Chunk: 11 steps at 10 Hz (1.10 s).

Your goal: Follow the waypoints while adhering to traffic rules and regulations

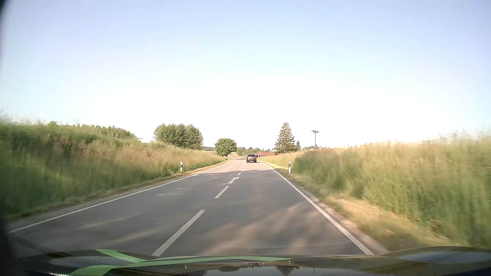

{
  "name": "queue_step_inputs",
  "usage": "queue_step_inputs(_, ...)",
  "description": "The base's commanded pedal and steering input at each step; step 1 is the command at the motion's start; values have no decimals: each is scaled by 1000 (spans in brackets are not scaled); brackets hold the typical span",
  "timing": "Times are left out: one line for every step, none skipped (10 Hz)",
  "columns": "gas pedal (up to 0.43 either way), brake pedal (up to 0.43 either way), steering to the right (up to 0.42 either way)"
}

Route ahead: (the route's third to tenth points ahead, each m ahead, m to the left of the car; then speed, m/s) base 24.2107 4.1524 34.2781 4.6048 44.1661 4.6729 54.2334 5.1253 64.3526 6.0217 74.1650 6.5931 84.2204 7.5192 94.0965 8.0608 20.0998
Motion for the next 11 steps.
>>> queue_step_inputs(0, 0, -8)
queue_step_inputs(0, 0, -8)
queue_step_inputs(0, 0, -8)
queue_step_inputs(0, 0, -8)
queue_step_inputs(0, 0, -8)
queue_step_inputs(0, 0, -8)
queue_step_inputs(0, 0, -8)
queue_step_inputs(0, 0, -8)
queue_step_inputs(0, 0, -8)
queue_step_inputs(0, 0, -7)
queue_step_inputs(8, 0, -7)
